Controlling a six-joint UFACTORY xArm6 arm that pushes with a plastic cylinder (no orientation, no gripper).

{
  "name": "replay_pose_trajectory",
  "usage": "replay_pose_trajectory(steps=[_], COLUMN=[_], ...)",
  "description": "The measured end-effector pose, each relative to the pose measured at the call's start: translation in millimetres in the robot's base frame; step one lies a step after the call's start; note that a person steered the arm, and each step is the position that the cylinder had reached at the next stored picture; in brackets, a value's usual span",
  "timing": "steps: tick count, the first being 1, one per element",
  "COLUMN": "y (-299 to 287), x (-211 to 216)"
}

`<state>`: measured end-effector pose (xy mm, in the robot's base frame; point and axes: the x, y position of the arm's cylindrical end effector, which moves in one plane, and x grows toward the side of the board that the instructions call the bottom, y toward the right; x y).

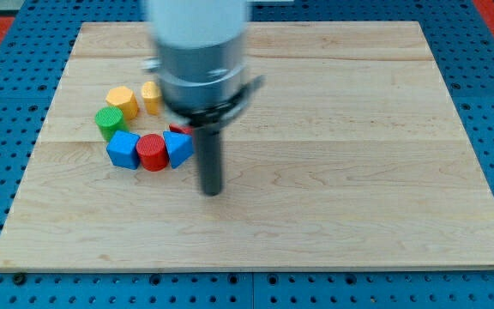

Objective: Push the red circle up a bit

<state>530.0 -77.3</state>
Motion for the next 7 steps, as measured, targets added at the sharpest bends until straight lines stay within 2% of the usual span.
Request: replay_pose_trajectory(steps=[4,7], y=[-48.7,-50.6], x=[-29.1,-39.2])
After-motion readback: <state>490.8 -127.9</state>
